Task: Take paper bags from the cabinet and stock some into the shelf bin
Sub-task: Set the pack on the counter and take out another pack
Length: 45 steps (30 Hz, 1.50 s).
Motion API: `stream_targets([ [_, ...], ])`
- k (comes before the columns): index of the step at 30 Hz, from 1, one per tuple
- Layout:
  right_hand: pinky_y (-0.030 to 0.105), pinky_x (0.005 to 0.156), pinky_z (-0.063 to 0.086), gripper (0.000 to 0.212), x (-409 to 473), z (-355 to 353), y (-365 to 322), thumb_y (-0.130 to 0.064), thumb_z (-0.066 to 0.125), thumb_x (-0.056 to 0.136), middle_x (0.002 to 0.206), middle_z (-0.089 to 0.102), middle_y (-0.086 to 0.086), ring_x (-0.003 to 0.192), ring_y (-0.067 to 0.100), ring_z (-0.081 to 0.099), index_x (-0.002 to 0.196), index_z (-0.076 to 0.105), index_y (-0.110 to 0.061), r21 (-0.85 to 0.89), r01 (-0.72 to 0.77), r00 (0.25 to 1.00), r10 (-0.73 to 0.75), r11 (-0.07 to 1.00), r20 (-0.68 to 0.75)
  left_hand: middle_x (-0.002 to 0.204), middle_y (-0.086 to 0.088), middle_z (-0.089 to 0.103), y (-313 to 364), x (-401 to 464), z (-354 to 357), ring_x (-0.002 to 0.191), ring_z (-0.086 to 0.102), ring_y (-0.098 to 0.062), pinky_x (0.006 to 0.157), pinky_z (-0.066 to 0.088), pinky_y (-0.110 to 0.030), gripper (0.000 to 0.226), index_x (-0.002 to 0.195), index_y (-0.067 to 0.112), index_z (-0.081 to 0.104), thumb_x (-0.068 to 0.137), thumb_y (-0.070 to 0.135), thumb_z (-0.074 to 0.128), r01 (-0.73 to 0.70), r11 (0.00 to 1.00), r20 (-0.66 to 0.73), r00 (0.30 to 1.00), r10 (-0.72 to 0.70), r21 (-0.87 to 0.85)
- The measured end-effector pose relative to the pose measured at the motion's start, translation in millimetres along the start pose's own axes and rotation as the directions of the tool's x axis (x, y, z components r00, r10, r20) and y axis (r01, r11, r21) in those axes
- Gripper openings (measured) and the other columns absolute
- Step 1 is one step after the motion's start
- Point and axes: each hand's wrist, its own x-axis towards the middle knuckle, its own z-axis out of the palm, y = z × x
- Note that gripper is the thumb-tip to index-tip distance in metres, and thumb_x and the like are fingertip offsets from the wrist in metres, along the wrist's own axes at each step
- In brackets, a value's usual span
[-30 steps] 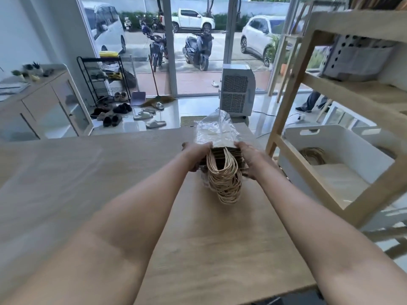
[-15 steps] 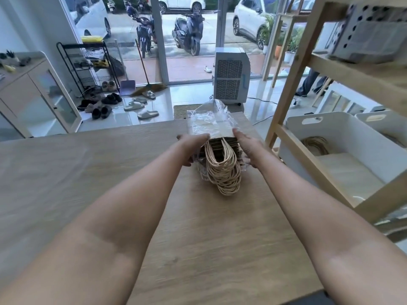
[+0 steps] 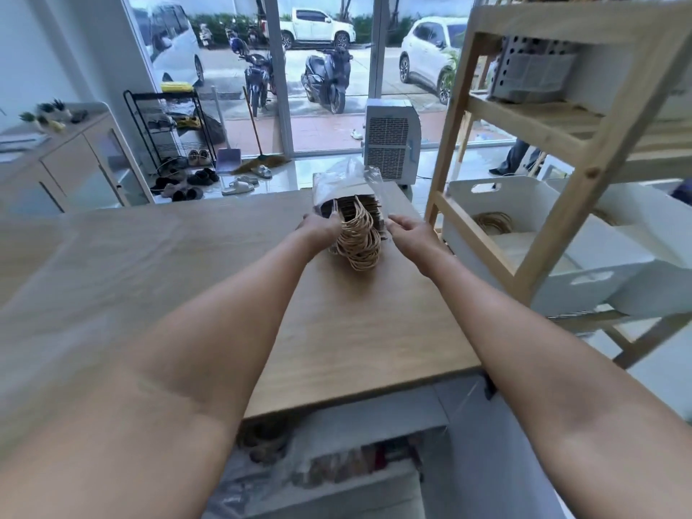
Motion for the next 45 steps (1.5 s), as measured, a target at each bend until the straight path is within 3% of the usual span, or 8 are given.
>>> stream_targets([
  [10,0.012,0.086,0.032,0.034,-110,-12,-2,-0.035,0.058,0.092,0.129,0.063,-0.001,0.124,0.015,0.054,0.121,0.067,-0.022,-0.104,0.051,0.999,-0.051,0.993,0.004,0.161,-0.019,0.010,-34,-132,-22,0.148,0.017,-0.031,0.117,0.021,-0.036,0.064,0.154,-0.002,0.008,0.105,0.036,0.026,-0.121,0.946,0.149,0.986,0.079,0.300],
  [14,0.015,0.086,0.036,0.030,-139,7,0,-0.035,0.062,0.088,0.116,0.068,0.000,0.110,0.012,0.058,0.112,0.072,-0.019,-0.084,0.033,0.999,-0.031,0.996,0.026,0.160,-0.013,0.021,-62,-157,-39,0.145,0.026,-0.032,0.113,0.031,-0.042,0.060,0.152,0.004,0.022,0.105,0.040,0.027,-0.169,0.907,0.186,0.977,0.103,0.386],
  [18,0.017,0.085,0.040,0.023,-176,36,13,-0.034,0.065,0.086,0.097,0.069,0.001,0.102,0.015,0.061,0.100,0.074,-0.018,-0.082,0.005,0.999,-0.003,0.997,0.032,0.157,-0.014,0.027,-107,-171,-54,0.136,0.039,-0.036,0.105,0.041,-0.048,0.065,0.152,0.011,0.024,0.101,0.051,0.030,-0.097,0.938,0.306,0.952,-0.010,0.333],
  [25,0.024,0.069,0.042,0.017,-244,92,46,-0.035,0.065,0.084,0.079,0.064,0.000,0.073,0.014,0.054,0.084,0.070,-0.019,-0.172,-0.027,0.987,0.053,0.985,0.149,0.121,-0.009,0.046,-193,-197,-69,0.094,0.046,-0.022,0.081,0.042,-0.034,0.041,0.126,0.018,0.046,0.098,0.048,0.045,-0.039,0.920,0.530,0.827,-0.189,0.389],
  [30,0.023,0.059,0.040,0.022,-268,128,75,-0.033,0.064,0.086,0.071,0.063,-0.004,0.059,0.007,0.048,0.081,0.073,-0.013,-0.249,-0.039,0.969,0.097,0.968,0.226,0.148,-0.015,0.042,-249,-203,-63,0.132,0.046,-0.031,0.105,0.043,-0.042,0.063,0.149,0.010,0.034,0.098,0.046,0.047,-0.003,0.889,0.484,0.840,-0.247,0.459],
  [38,0.025,0.080,0.042,0.027,-267,169,152,-0.031,0.059,0.091,0.095,0.061,0.004,0.090,0.017,0.054,0.106,0.067,-0.010,-0.300,-0.165,0.935,0.246,0.939,0.256,0.144,-0.014,0.046,-355,-182,-7,0.126,0.050,-0.031,0.095,0.046,-0.038,0.055,0.144,0.008,0.038,0.100,0.041,0.043,0.164,0.945,0.333,0.907,-0.258,0.284],
  [41,0.022,0.085,0.040,0.033,-255,187,179,-0.040,0.058,0.091,0.106,0.065,0.003,0.098,0.017,0.057,0.109,0.066,-0.014,-0.252,-0.198,0.949,0.249,0.947,0.194,0.130,-0.022,0.057,-386,-168,17,0.118,0.055,-0.035,0.091,0.045,-0.035,0.044,0.128,0.003,0.054,0.099,0.035,0.045,0.137,0.971,0.116,0.980,-0.162,0.198],
  [45,0.023,0.094,0.042,0.050,-232,209,206,-0.051,0.056,0.088,0.126,0.061,0.007,0.115,0.022,0.058,0.121,0.061,-0.013,-0.226,-0.170,0.980,0.188,0.959,0.063,0.124,-0.017,0.060,-409,-146,42,0.115,0.057,-0.034,0.092,0.045,-0.032,0.039,0.119,0.003,0.059,0.097,0.033,0.047,0.119,0.985,-0.060,0.992,-0.113,0.121],
])
